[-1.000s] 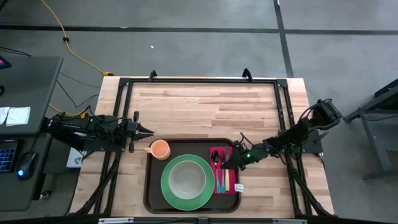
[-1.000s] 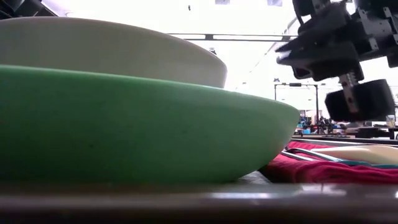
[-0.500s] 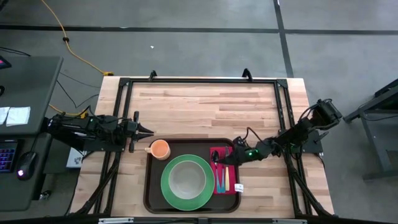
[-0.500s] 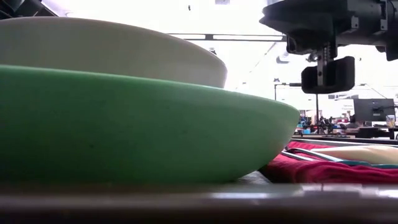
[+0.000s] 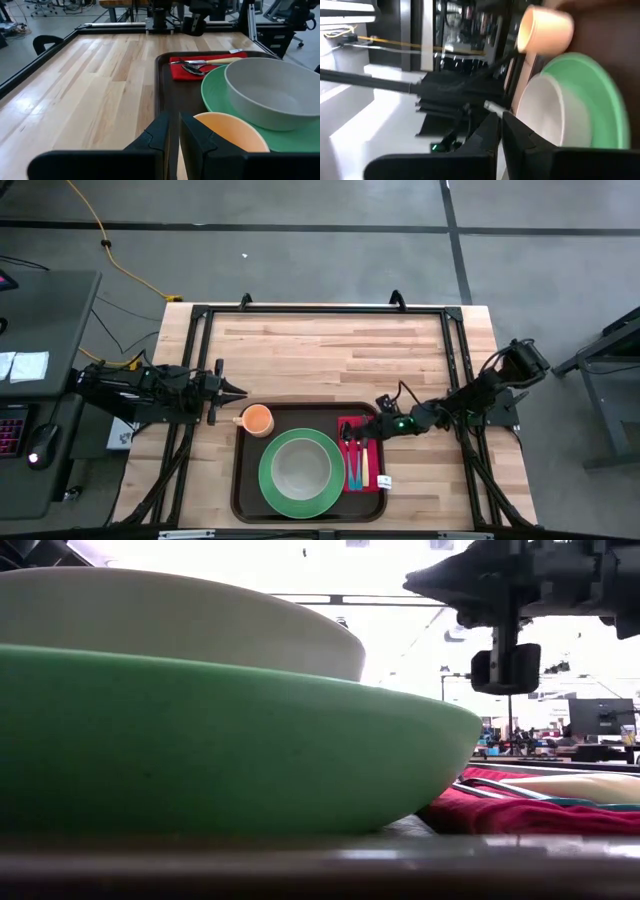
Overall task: Set up tray
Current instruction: Return to Home Position
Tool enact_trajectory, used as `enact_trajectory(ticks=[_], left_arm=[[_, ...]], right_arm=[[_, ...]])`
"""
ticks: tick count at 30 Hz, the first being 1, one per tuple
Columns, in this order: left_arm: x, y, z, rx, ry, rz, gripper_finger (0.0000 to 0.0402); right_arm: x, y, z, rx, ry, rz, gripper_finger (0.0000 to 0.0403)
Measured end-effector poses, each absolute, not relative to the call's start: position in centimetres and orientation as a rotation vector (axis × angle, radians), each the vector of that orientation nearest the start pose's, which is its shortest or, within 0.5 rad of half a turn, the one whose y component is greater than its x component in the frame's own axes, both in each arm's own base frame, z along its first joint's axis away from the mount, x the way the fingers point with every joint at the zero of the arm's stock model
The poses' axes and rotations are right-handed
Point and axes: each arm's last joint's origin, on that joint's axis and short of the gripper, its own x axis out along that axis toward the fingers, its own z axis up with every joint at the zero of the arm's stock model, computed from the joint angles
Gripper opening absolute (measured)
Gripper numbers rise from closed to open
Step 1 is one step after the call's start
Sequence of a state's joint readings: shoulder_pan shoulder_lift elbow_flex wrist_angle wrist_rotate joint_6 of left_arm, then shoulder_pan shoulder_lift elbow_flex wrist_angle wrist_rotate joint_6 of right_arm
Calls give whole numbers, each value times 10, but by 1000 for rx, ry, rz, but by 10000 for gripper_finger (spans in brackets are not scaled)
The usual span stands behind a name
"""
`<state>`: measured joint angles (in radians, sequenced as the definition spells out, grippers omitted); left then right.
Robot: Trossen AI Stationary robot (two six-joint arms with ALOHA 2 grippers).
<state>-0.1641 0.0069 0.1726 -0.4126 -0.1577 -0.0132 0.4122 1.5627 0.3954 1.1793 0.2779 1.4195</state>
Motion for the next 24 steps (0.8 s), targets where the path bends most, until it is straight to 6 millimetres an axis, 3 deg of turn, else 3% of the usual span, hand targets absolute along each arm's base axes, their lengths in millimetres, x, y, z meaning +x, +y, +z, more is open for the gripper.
enact_trajectory(ticks=[7, 16, 24], left_arm=[[81, -9, 181, -3, 243, -4, 74], [81, -10, 186, 18, 212, -32, 74], [74, -9, 212, 110, 129, -53, 74]], right_arm=[[251, 85, 168, 1276, 13, 66, 0], [254, 74, 182, 1111, -58, 237, 1], [257, 64, 183, 1033, -50, 291, 0]])
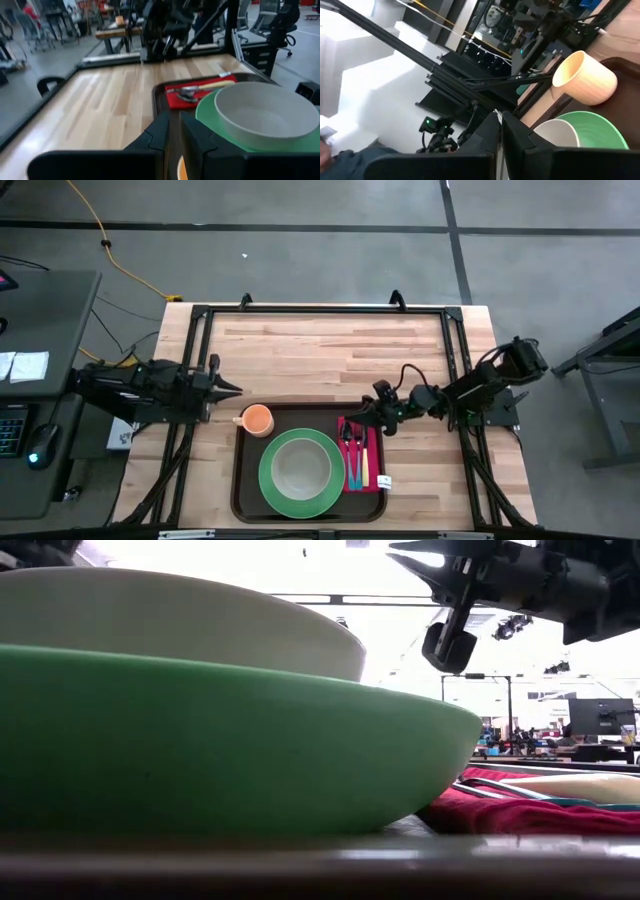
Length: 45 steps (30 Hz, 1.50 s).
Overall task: Set up tray
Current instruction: Return to Home Position
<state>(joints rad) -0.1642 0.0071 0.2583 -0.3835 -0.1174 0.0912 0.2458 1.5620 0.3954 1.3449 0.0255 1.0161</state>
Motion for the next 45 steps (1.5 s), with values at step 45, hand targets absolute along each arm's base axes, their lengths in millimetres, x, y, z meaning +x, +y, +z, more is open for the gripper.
enact_trajectory(ticks=[45], left_arm=[[60, -7, 242, 205, 60, -85, 74]], right_arm=[[225, -9, 239, 807, -17, 496, 0]])
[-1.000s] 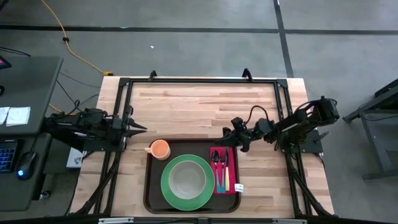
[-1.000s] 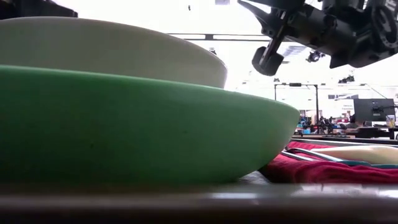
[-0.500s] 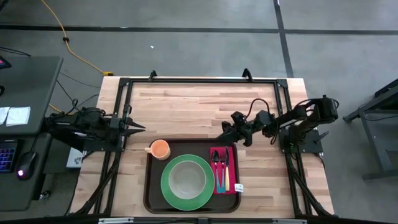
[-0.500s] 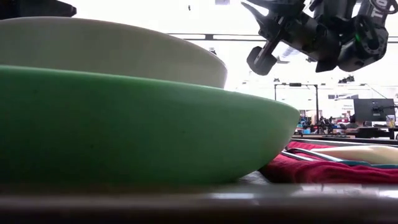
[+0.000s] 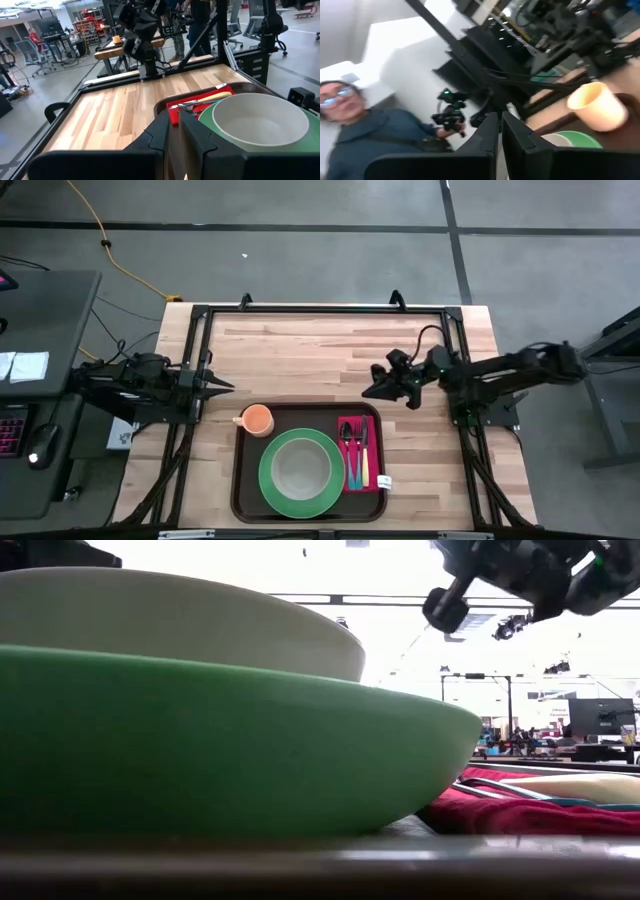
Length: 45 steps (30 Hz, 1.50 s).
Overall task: Set up tray
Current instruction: Return to Home Position
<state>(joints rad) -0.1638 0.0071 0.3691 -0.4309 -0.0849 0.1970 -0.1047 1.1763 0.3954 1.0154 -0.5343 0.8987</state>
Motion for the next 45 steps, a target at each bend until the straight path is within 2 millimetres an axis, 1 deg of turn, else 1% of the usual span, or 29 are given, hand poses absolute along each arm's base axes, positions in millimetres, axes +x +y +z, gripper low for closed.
enact_trajectory(ticks=[4, 7, 10, 13, 19, 25, 30, 34, 36, 41, 45], left_arm=[[60, -7, 241, 206, 67, -86, 74], [60, -7, 241, 206, 68, -84, 74], [60, -7, 241, 207, 69, -83, 74], [60, -7, 241, 207, 69, -82, 74], [60, -7, 240, 217, 78, -82, 74], [60, -7, 239, 242, 88, -85, 74], [60, -7, 238, 284, 95, -94, 74], [60, -7, 238, 313, 93, -96, 74], [60, -7, 238, 332, 94, -97, 74], [60, -6, 237, 378, 106, -52, 74], [59, -5, 234, 391, 134, -41, 74]], right_arm=[[207, -5, 252, 763, -18, 435, 0], [195, -2, 258, 754, 0, 400, 0], [184, 1, 258, 768, 45, 353, 0], [176, 4, 260, 743, 53, 326, 0], [162, 10, 262, 685, 83, 344, 0], [151, 12, 259, 618, 122, 321, 0], [143, 16, 261, 503, 113, 359, 0], [137, 17, 260, 450, 125, 372, 0], [135, 17, 258, 422, 140, 353, 0], [132, 13, 253, 355, 153, 210, 0], [131, 13, 253, 310, 152, 190, 0]])
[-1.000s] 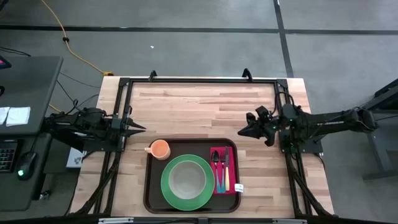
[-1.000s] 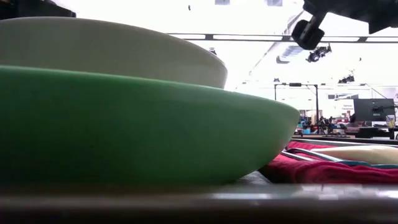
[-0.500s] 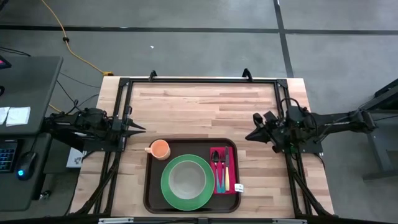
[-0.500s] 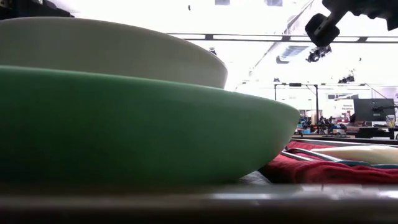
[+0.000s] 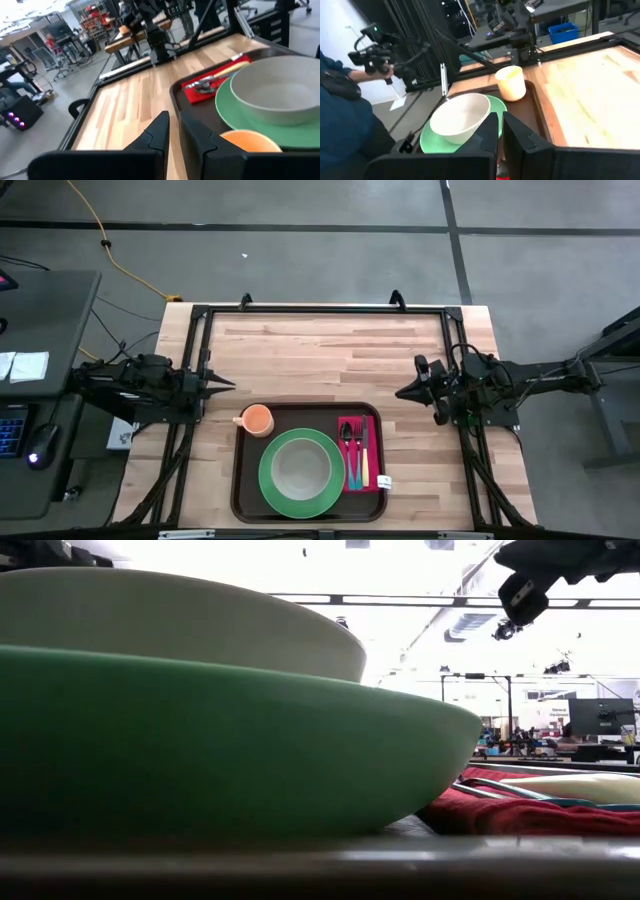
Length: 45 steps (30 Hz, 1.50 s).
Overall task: Set up tray
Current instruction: Return to Home Position
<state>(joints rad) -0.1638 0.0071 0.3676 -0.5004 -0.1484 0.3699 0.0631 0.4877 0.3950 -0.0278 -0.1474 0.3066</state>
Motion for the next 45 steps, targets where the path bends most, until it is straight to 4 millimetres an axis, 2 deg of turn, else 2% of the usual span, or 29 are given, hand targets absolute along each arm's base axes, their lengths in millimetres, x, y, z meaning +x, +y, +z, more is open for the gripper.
enact_trajectory(ticks=[4, 14, 19, 35, 45], left_arm=[[59, -4, 232, 399, 167, -6, 74], [62, -4, 230, 419, 150, 37, 74], [69, -5, 218, 421, 158, 40, 74], [74, -4, 211, 425, 154, 90, 74], [86, -7, 191, 414, 105, 77, 74]], right_arm=[[132, 11, 249, 288, 166, 141, 0], [130, 8, 210, 348, 69, 130, 0], [126, 8, 198, 363, 55, 127, 0], [116, 6, 196, 311, 37, 85, 0], [116, 6, 196, 332, 39, 75, 0]])
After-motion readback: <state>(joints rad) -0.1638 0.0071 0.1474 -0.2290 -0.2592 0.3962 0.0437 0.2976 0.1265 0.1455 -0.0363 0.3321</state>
